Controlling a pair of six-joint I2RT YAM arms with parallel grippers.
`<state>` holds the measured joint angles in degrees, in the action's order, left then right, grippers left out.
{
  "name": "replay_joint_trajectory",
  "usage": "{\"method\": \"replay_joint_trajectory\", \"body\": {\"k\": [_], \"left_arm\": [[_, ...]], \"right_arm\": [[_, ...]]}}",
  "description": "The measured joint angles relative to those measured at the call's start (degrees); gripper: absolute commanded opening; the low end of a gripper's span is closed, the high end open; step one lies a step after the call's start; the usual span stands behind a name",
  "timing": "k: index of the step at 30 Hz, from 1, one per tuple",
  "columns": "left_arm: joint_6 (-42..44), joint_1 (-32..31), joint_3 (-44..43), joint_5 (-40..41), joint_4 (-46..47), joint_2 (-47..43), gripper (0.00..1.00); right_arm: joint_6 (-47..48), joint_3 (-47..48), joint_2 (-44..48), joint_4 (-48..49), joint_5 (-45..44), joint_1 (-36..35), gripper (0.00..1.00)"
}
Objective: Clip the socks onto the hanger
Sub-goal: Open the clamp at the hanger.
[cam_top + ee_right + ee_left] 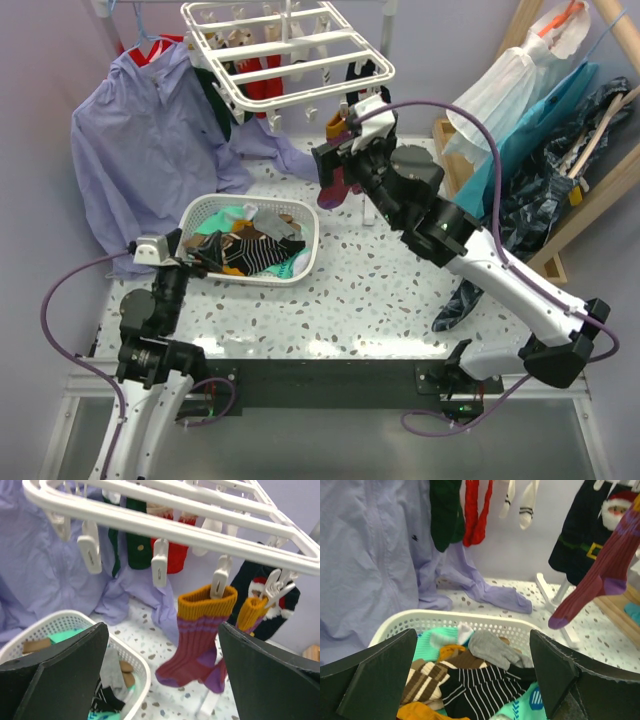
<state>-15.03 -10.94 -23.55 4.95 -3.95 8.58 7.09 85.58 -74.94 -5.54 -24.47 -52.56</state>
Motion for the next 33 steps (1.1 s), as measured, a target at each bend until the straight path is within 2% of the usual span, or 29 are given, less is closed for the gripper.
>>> {"method": "replay_joint_trajectory", "body": {"k": [2,6,17,24,33], "left_arm": [[-0.48,0.0,-0.02,-1.44,-0.07,1.84,1.0],[-0.96,0.0,-0.83,-6.34,0.0,6.78,1.0],[-3.67,-0.33,-14.88,-23.87,2.21,33.07,1.0],[-6.08,-2.08,-16.17,-27.28,11.61,39.41,1.0],[-6.91,-8.22,-19.45,-25.68,25.73,46.75,1.0]], "right_arm": [[-1.07,2.78,-1.95,-0.37,2.62,2.47,0.82],[-3.65,6.64,-5.03,-1.07,8.48,6.71,0.73],[-8.02,14.08,-11.32,-1.42,16.31,9.42,0.67],[-9.68,14.08,-12.59,-1.49,16.48,9.68,0.58],[-11.69,14.08,-14.47,-1.14,15.87,10.38,0.49]]}}
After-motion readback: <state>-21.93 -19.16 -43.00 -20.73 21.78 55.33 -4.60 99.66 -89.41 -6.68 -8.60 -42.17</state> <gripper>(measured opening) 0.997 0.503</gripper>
